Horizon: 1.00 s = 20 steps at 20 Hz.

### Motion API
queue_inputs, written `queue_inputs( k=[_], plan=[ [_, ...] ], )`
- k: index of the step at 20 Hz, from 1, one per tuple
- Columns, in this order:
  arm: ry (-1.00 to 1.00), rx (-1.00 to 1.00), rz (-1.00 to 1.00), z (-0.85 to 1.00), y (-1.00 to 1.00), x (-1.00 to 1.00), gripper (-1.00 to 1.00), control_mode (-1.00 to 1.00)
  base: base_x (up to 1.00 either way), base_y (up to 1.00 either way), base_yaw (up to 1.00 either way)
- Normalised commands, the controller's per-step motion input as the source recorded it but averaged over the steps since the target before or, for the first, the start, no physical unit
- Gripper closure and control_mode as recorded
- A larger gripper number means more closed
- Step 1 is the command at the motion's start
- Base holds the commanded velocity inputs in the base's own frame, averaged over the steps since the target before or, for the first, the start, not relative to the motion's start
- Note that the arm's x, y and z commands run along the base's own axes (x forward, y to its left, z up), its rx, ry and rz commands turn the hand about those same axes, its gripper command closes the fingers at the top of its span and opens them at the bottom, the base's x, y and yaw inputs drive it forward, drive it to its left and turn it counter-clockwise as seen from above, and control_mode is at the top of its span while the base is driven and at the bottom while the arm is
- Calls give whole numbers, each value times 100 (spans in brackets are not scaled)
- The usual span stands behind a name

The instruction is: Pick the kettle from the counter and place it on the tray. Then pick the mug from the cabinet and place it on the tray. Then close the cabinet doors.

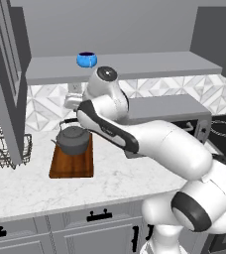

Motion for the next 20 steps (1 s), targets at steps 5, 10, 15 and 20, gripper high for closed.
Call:
queue_inputs(
  k=[5, 10, 15, 20],
  plan=[
    [-5, -16, 3, 47, -37, -19, -100, -100, 0, 0, 0],
    [-16, -16, 5, 41, -36, -16, -100, -100, 0, 0, 0],
    [-16, -5, 7, 52, -30, -1, -100, -100, 0, 0, 0],
    [-16, 0, 4, 50, -23, 8, -100, -100, 0, 0, 0]
  ],
)
